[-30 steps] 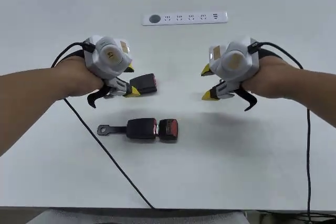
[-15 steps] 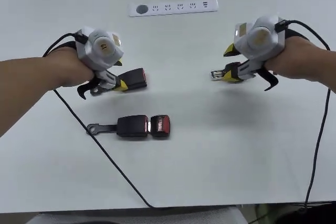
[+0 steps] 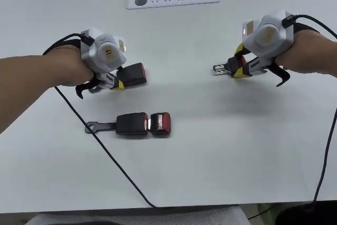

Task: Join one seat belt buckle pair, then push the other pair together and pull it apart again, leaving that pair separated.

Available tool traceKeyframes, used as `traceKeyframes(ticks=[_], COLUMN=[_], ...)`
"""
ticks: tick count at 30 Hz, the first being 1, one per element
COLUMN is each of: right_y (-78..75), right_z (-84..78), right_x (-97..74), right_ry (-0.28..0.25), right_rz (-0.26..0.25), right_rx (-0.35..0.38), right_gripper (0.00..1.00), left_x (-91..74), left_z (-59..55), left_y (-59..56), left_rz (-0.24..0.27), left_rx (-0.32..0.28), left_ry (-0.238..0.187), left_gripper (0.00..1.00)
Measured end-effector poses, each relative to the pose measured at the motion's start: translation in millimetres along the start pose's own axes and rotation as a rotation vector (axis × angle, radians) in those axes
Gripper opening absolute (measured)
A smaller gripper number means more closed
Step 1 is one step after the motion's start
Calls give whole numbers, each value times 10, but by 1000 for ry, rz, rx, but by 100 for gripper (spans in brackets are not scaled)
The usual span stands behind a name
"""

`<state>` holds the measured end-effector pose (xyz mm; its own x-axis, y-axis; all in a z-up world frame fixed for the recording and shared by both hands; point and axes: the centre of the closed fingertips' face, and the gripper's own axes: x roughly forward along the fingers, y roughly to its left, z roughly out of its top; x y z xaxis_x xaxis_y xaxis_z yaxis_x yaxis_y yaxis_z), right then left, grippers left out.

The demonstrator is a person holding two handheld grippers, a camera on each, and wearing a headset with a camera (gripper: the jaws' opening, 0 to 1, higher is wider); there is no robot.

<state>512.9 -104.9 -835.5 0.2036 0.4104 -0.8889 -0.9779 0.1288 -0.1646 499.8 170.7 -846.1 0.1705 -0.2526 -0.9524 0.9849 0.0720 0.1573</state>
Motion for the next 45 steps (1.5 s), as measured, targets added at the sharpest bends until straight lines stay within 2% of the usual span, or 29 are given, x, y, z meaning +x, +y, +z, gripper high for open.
traceKeyframes(ticks=[1,4,8,11,13,18,23,28,32,35,42,45], right_y=[-10,-16,-12,-10,-20,-14,1,12,39,90,211,260], right_z=[1,-3,-1,-9,-2,-13,-24,-33,-16,63,334,509], right_x=[-1,0,6,24,33,60,77,85,87,107,201,271], right_ry=[-2,-13,-15,-13,-16,-14,-11,0,4,-21,-71,-94], right_rz=[4,11,21,23,32,55,76,85,70,57,53,45], right_rx=[5,13,6,-17,-6,-15,-28,-31,-30,-7,12,15], right_gripper=[32,32,31,31,31,31,31,30,30,30,31,31], left_x=[0,0,7,8,10,14,22,29,34,39,40,36], left_z=[2,-3,-2,-3,-5,10,15,23,28,38,32,32], left_y=[-11,-2,-10,-5,-4,-14,-21,-28,-34,-50,-38,-39], left_rz=[-1,-9,-12,-12,-11,-11,-17,-23,-21,-18,-19,-18], left_rx=[15,5,37,36,37,80,78,81,97,133,116,116], left_ry=[1,2,9,7,5,12,10,14,14,15,15,21], left_gripper=[32,31,31,31,31,31,31,30,30,30,30,30])
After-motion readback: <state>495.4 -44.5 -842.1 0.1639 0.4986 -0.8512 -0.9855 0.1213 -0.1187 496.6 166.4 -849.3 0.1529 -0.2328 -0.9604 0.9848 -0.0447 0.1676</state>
